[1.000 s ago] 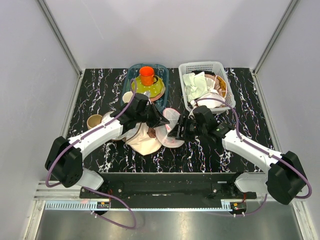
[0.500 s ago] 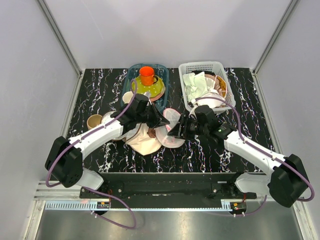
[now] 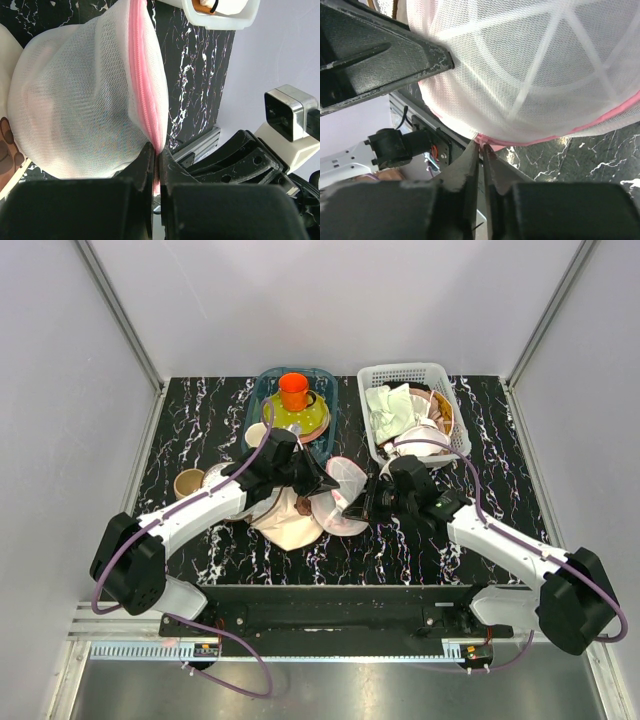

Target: Unzip the laundry bag and remove the bra

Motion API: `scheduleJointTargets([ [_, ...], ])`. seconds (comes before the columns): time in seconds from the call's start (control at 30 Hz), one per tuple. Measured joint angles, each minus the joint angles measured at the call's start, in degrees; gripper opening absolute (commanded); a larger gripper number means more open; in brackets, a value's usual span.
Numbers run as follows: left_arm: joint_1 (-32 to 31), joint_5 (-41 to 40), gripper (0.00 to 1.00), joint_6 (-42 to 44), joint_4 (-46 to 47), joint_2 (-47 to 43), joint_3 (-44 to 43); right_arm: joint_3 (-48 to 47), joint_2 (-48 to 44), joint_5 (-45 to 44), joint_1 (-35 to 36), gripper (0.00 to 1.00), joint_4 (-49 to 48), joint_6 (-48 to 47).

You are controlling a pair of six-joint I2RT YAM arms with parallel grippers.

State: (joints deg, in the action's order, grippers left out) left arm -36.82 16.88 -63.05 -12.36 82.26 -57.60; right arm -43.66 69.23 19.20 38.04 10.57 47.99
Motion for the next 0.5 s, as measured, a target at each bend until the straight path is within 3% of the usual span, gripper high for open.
scheduleJointTargets([
  [0.07, 0.0, 0.0, 0.0, 0.0, 0.0, 0.0, 0.0, 0.0, -0.2, -0.3, 0.0, 0.0, 0.0, 0.2],
  [0.5, -0.5, 0.7, 0.0, 0.0, 0.0, 0.0, 0.1, 4.2, -8.4, -8.4, 0.1, 0.0, 3.1, 1.9],
])
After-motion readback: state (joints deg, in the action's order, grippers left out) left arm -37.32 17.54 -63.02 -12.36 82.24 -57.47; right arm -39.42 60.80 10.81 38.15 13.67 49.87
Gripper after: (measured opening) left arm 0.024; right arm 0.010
